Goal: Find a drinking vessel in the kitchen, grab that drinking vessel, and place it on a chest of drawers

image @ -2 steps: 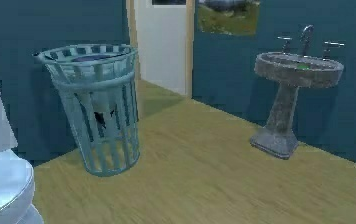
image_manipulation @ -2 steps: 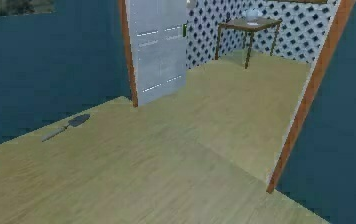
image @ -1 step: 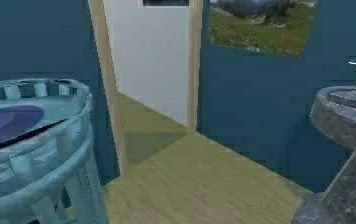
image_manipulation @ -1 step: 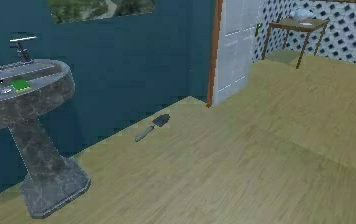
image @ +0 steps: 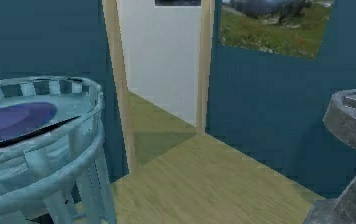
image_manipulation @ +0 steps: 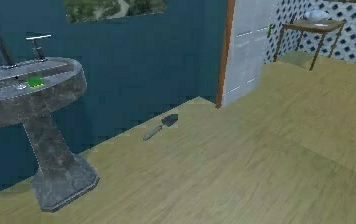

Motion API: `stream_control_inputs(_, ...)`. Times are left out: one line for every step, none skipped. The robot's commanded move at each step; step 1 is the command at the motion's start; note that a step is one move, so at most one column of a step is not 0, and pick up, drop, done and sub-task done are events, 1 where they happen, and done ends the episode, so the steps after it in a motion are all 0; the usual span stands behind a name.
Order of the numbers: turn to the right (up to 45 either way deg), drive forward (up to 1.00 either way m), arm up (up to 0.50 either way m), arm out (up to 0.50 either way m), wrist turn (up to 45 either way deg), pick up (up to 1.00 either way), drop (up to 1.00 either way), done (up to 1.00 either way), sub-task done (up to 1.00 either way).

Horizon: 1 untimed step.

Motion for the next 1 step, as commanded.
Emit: stream_control_inputs(45.0, 0.00, 0.00, 0.00, 0.0, 0.00, 0.00, 0.00, 0.00)
